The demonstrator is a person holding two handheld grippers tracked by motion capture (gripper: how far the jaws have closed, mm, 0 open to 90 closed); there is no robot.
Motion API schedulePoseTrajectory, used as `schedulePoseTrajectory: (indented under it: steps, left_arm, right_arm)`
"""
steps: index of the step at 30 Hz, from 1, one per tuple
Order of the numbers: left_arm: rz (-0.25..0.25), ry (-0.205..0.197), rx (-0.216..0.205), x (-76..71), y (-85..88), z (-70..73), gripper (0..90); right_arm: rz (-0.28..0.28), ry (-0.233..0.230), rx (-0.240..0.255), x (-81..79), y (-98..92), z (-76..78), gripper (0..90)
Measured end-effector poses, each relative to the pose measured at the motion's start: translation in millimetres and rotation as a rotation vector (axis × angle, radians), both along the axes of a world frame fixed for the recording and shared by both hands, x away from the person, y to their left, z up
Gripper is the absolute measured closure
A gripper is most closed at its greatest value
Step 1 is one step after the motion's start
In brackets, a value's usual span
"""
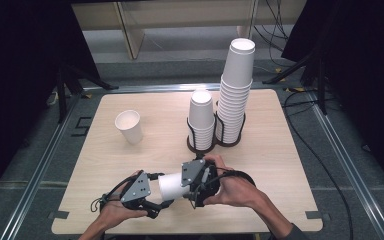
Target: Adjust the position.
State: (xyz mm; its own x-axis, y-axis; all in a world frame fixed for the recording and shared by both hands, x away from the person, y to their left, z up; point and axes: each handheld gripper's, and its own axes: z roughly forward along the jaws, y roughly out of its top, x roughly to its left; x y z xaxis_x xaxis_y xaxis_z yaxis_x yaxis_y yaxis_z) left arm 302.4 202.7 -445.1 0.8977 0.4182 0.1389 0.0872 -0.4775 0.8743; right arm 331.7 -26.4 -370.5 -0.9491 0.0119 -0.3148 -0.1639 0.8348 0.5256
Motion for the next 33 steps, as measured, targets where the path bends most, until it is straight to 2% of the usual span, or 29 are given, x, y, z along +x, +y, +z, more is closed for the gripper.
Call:
schedulePoseTrajectory:
  steps: [3,6,7,11,16,17,19,23,26,27,28,29,31,33]
  left_arm:
    - [-0.008,-0.001,-0.002,-0.4,-1.6,-0.6,16.1]
    - [-0.021,0.008,0.025,-1.4,-1.4,1.0,16.1]
    - [-0.017,0.000,0.009,-1.6,-2.5,-0.2,16.1]
    - [-0.021,-0.004,0.024,-2.0,-2.6,0.8,16.1]
    - [-0.033,-0.006,0.026,-3.5,-4.1,1.4,16.1]
    - [-0.036,-0.004,0.036,-3.6,-4.1,2.0,16.1]
    - [-0.042,-0.008,0.039,-3.8,-5.0,1.4,16.1]
    - [-0.047,-0.005,0.038,-3.0,-5.6,1.4,16.1]
    - [-0.041,-0.001,0.055,-4.3,-5.6,2.0,16.1]
    - [-0.042,0.003,0.062,-4.4,-5.8,1.9,16.1]
    - [-0.046,0.003,0.053,-4.3,-6.8,0.9,16.1]
    - [-0.051,0.005,0.069,-3.9,-6.7,1.8,16.1]
    - [-0.046,0.013,0.071,-5.1,-7.0,2.3,16.1]
    - [-0.044,0.013,0.074,-5.6,-7.3,2.7,16.1]
  right_arm:
    - [0.014,-0.007,-0.015,-0.2,2.9,-3.1,17.3]
    - [0.019,0.005,-0.034,-0.5,6.1,-7.4,17.1]
    - [0.019,0.004,-0.043,-0.5,7.8,-9.6,17.1]
    - [0.034,0.002,-0.061,-1.0,11.0,-12.7,17.1]
    - [0.060,-0.026,-0.097,1.2,18.0,-20.6,16.8]
    - [0.096,-0.050,-0.096,3.6,20.8,-23.1,16.8]
    - [0.093,-0.035,-0.108,2.8,22.3,-25.2,16.9]
    - [0.103,-0.046,-0.117,2.9,25.3,-28.2,16.9]
    - [0.099,-0.039,-0.129,1.8,28.5,-31.4,16.8]
    - [0.113,-0.045,-0.126,3.3,29.2,-32.2,17.1]
    - [0.111,-0.040,-0.125,3.3,29.7,-32.8,17.4]
    - [0.112,-0.034,-0.127,3.1,30.3,-33.8,17.5]
    - [0.097,-0.021,-0.130,1.8,31.1,-35.3,17.5]
    - [0.125,-0.033,-0.134,4.2,32.8,-38.4,17.5]
